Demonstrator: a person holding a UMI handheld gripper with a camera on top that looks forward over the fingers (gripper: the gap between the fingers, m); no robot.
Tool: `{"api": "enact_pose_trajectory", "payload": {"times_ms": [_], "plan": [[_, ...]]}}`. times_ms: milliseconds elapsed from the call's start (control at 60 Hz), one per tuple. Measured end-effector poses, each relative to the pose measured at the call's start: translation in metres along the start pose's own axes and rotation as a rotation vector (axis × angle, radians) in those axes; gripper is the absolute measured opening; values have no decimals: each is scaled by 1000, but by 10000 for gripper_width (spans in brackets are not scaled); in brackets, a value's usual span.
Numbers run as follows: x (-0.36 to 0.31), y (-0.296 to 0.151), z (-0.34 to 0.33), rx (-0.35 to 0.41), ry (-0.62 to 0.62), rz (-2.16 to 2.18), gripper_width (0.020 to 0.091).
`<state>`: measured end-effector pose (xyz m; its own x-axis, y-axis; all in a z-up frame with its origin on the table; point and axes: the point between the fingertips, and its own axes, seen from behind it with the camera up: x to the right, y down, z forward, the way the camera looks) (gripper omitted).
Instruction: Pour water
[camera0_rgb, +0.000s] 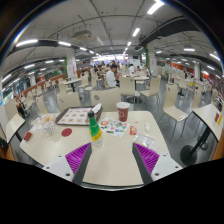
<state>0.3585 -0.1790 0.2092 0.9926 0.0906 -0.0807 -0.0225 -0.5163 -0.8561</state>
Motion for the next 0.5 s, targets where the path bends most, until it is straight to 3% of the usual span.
{"api": "enact_pose_trajectory", "payload": {"times_ms": [300, 500], "plan": [[-11, 6, 36, 19, -51, 3, 830], [-56, 21, 132, 42, -62, -9, 825]]}}
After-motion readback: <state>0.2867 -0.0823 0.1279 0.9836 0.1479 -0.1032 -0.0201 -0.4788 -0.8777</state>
